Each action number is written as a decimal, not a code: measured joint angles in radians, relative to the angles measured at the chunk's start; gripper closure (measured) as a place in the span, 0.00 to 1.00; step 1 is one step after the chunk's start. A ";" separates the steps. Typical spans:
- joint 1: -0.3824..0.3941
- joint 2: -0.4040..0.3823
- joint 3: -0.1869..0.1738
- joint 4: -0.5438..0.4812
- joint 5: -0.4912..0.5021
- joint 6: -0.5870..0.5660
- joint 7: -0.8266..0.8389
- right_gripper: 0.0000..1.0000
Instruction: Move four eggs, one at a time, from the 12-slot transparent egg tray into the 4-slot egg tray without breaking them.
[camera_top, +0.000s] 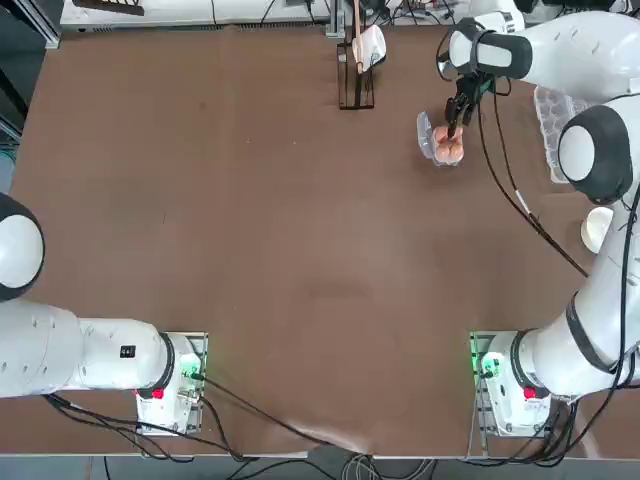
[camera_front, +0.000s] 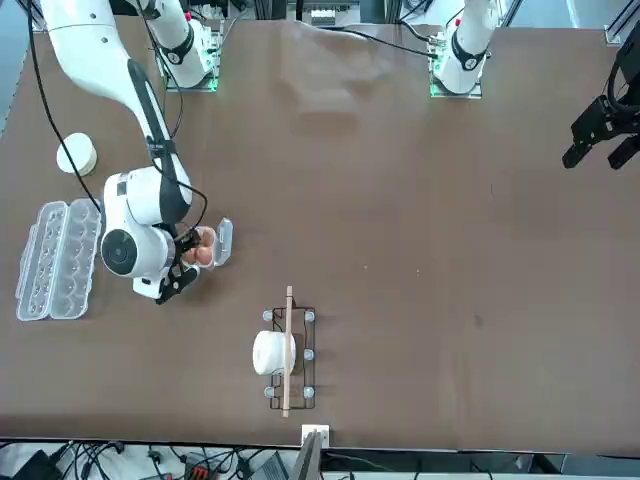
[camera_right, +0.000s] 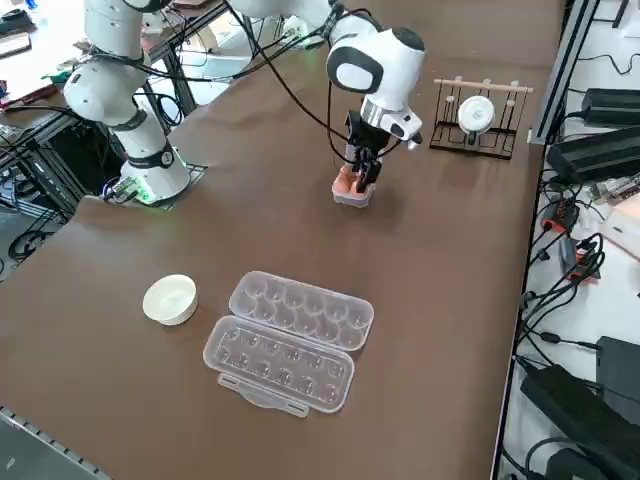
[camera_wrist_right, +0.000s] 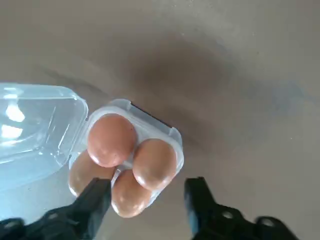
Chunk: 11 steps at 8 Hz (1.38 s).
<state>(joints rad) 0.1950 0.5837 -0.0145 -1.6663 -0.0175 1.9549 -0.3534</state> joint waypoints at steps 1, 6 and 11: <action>0.000 0.000 0.000 0.000 0.000 0.000 0.000 0.00; -0.059 -0.097 -0.010 0.019 0.013 0.011 0.026 0.00; -0.028 -0.329 0.002 0.036 0.016 -0.038 0.309 0.00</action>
<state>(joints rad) 0.1673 0.2548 -0.0126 -1.6304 -0.0020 1.9167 -0.0444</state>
